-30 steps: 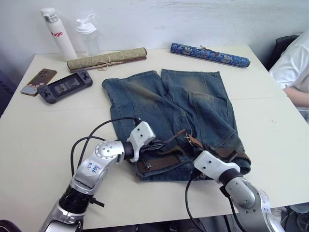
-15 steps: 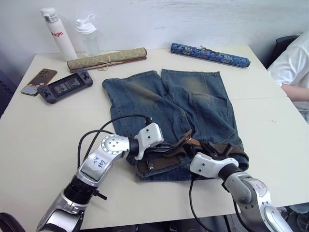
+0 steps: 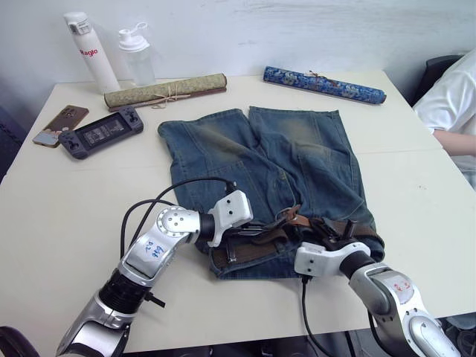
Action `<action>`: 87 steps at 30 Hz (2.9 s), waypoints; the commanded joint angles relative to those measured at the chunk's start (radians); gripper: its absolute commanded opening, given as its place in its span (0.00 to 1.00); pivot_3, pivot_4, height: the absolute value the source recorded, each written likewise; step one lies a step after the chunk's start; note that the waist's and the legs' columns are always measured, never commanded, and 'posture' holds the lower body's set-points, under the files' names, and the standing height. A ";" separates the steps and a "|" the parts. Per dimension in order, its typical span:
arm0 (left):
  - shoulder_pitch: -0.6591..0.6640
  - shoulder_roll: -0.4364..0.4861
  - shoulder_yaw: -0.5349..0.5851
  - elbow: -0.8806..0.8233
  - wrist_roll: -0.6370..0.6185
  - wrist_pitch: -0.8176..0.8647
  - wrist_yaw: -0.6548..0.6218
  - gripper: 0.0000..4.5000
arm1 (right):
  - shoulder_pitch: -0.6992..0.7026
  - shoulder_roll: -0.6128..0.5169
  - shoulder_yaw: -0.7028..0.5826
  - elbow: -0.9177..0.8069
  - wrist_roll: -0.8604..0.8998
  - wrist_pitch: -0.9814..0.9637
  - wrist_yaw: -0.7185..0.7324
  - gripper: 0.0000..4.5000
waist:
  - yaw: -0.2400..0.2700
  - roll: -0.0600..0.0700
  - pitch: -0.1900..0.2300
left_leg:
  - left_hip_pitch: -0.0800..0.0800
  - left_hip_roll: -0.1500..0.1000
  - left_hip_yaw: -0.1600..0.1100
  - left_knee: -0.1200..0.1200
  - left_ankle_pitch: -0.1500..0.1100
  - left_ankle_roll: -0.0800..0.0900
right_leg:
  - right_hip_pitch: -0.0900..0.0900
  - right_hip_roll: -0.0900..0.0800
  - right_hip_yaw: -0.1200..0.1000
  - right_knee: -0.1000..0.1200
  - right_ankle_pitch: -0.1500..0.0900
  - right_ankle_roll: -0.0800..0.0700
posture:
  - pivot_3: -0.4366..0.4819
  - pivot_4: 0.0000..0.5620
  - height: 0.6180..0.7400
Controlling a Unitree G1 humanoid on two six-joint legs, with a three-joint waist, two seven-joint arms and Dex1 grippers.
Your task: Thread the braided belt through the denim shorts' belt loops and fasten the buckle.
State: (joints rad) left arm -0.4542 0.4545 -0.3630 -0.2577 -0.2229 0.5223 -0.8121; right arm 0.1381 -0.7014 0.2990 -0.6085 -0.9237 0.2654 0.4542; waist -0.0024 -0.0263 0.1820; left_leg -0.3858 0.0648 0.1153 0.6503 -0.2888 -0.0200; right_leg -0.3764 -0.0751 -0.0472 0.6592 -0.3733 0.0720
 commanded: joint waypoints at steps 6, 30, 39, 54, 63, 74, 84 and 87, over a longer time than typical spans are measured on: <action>0.007 -0.001 0.045 -0.033 -0.011 0.013 0.015 0.00 | 0.052 -0.030 -0.028 0.047 -0.016 -0.059 0.084 0.00 | 0.000 0.000 0.000 | 0.000 0.000 0.000 0.001 0.000 0.000 | 0.001 0.001 0.000 0.000 0.000 0.000 | 0.48 0.27 0.97; 0.111 0.054 0.174 -0.165 -0.114 0.127 0.041 0.00 | -0.022 0.095 -0.163 -0.143 0.366 0.207 0.462 0.00 | -0.002 -0.001 -0.001 | 0.001 0.002 0.000 0.001 0.000 0.000 | 0.001 0.002 0.001 0.001 0.000 0.000 | 0.48 0.27 0.97; 0.088 0.066 0.178 -0.171 -0.147 0.135 0.004 0.00 | -0.366 -0.004 -0.257 -0.281 0.812 0.999 0.812 0.00 | -0.001 0.001 0.000 | 0.000 0.000 -0.003 0.001 0.000 0.002 | 0.001 -0.002 0.000 0.002 0.000 0.000 | 0.48 0.27 0.97; 0.128 0.215 0.136 -0.183 -0.088 0.072 -0.096 0.00 | -0.641 0.156 -0.337 -0.007 1.107 1.349 0.518 0.00 | -0.006 0.001 0.001 | -0.002 -0.001 -0.003 0.001 0.000 0.004 | 0.000 -0.003 -0.001 0.002 0.000 0.000 | 0.48 0.27 0.97; 0.099 0.110 0.075 -0.138 0.003 0.104 0.055 0.00 | -0.661 0.165 -0.366 -0.025 1.272 1.349 0.392 0.00 | -0.003 0.001 0.001 | -0.003 -0.001 -0.003 0.000 0.000 0.004 | -0.001 -0.004 -0.001 0.001 0.000 0.000 | 0.48 0.27 0.97; 0.073 0.023 0.089 -0.146 -0.001 0.153 0.107 0.00 | -0.640 0.131 -0.370 -0.038 1.404 1.349 0.266 0.00 | -0.002 0.001 0.001 | -0.003 -0.001 -0.003 0.000 0.000 0.004 | -0.001 -0.004 -0.001 0.002 0.000 0.000 | 0.48 0.27 0.97; 0.150 0.129 0.168 -0.193 -0.039 0.130 0.040 0.00 | -0.622 0.114 -0.396 0.001 1.459 1.349 0.186 0.00 | -0.010 0.001 0.001 | -0.003 0.000 -0.003 -0.002 0.000 0.004 | -0.001 -0.004 -0.001 0.001 0.000 0.000 | 0.48 0.27 0.97; 0.131 0.097 0.144 -0.205 -0.045 0.147 0.055 0.00 | -0.632 0.120 -0.386 0.001 1.482 1.349 0.165 0.00 | -0.009 0.001 0.001 | -0.003 -0.001 -0.003 -0.001 0.000 0.004 | -0.001 -0.004 -0.001 0.001 0.000 0.000 | 0.48 0.27 0.97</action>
State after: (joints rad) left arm -0.3070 0.5624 -0.2092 -0.4201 -0.2509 0.6735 -0.7606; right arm -0.4852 -0.5768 -0.0823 -0.5896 0.5300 1.6099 0.6293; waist -0.0114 -0.0249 0.1828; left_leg -0.3889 0.0641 0.1122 0.6491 -0.2885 -0.0157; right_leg -0.3774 -0.0795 -0.0485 0.6598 -0.3731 0.0718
